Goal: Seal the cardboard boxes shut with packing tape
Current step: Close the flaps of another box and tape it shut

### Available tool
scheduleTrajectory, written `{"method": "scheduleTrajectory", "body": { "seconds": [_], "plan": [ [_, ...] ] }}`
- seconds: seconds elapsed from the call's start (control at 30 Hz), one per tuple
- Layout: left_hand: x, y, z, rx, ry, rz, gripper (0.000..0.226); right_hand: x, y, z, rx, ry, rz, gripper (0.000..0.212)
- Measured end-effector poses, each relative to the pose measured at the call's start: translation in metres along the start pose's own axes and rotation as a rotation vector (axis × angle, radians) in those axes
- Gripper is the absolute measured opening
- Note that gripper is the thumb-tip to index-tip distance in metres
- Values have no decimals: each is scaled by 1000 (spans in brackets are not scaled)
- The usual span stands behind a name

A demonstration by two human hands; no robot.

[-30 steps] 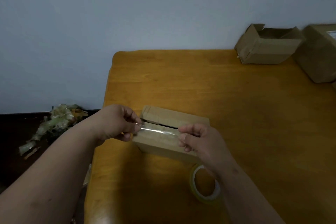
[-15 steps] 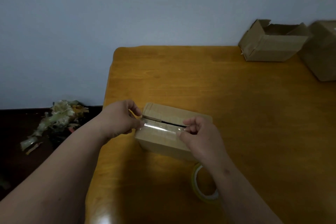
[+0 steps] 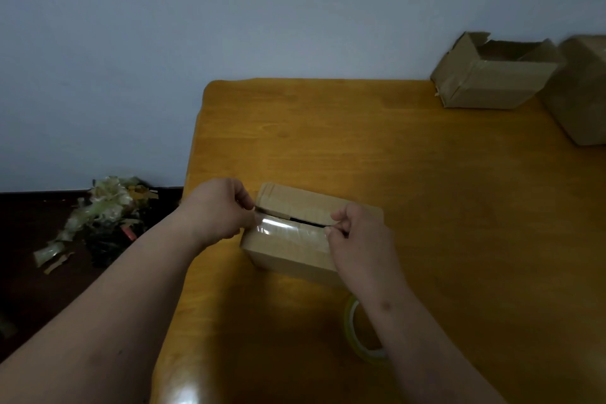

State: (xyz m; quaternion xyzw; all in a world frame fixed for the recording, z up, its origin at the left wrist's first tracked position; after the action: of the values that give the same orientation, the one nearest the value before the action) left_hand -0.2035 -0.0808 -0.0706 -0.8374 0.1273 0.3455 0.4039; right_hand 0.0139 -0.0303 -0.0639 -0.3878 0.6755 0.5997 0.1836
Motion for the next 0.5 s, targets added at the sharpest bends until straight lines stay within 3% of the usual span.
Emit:
{"method": "scheduleTrajectory", "body": {
  "seconds": [0.5],
  "plan": [
    [3, 0, 0, -21, -59, -32, 18, 1, 17, -2, -185, -68, -152, 18]
  ]
}}
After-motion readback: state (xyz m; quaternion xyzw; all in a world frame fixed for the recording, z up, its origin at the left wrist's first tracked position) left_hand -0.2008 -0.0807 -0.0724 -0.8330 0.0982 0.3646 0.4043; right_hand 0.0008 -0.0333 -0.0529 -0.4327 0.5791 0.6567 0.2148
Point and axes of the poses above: each hand's wrist, its own z-axis towards the middle knuckle, its own x-axis out of the palm, y = z × x, the point moved 7 cm from there along z, towards the middle knuckle, and after that the axes turned 6 degrees about -y, right-handed, at the moved point
